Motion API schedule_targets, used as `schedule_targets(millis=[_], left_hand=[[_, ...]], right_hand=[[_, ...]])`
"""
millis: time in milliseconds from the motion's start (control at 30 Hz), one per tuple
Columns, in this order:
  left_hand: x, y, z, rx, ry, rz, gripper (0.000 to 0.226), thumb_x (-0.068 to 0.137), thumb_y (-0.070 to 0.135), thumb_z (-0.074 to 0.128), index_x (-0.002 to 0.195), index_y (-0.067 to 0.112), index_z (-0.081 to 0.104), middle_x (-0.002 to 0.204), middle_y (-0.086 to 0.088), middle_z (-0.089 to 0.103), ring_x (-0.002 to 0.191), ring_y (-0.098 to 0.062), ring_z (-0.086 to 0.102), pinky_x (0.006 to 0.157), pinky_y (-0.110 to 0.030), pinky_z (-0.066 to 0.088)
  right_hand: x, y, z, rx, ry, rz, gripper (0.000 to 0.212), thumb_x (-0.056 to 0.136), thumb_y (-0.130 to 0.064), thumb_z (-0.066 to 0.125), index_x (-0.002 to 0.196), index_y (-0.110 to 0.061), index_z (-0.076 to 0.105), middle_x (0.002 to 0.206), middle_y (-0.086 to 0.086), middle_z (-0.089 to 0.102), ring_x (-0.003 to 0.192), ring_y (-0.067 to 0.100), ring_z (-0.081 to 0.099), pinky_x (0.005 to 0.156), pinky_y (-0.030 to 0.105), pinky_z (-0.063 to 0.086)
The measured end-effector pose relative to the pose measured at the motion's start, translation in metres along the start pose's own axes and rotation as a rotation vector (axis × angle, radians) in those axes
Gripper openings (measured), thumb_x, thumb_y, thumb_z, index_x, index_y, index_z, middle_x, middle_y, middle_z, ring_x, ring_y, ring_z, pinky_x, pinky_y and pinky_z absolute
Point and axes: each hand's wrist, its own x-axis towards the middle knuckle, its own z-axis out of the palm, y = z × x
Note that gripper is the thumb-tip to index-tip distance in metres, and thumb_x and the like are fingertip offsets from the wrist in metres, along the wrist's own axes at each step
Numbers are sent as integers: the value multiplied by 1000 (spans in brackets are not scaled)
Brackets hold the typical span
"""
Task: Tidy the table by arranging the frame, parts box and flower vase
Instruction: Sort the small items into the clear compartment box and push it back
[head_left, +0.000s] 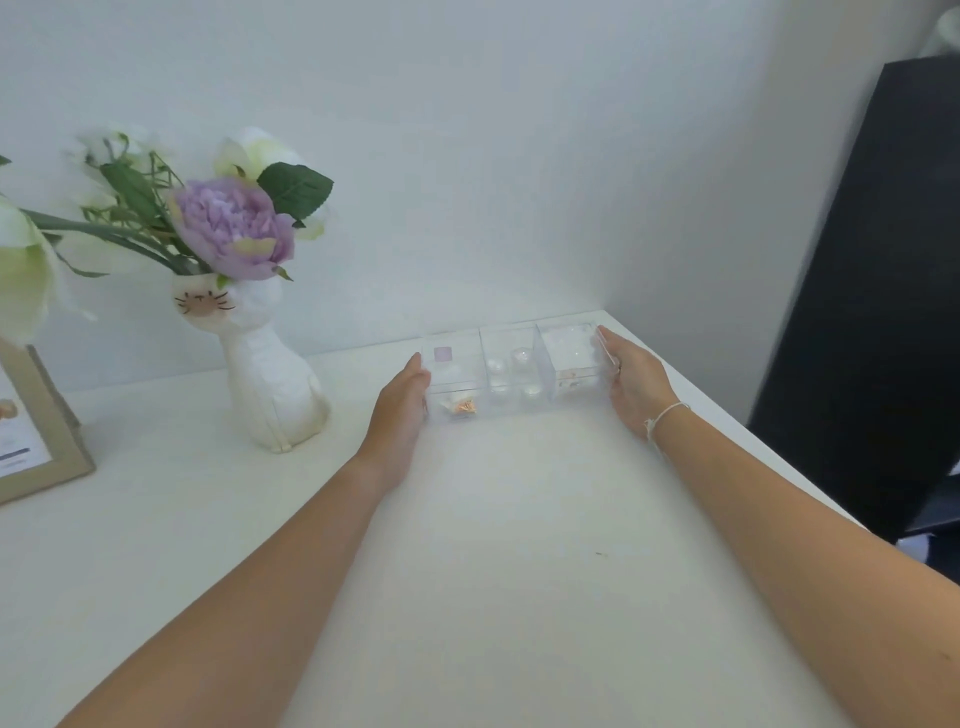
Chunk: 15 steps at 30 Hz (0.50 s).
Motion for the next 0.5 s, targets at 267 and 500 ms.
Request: schedule_targets(millis=[267,500], left_hand=[[37,-6,-2,-4,15,19,51,88,29,41,137,14,40,112,0,56,96,-15,47,95,-28,34],[51,-3,1,-13,8,70,38,86,27,45,63,49,65,70,28,60,77,1,52,78,-21,35]], right_hand=[[45,3,12,-122,-34,-49,24,84,-23,50,106,-17,59,115,6,61,102,13,60,76,23,53],[76,3,16,-249,22,-62,34,91,-28,44,123,-25,56,135,-3,50,119,12,48,105,29,36]])
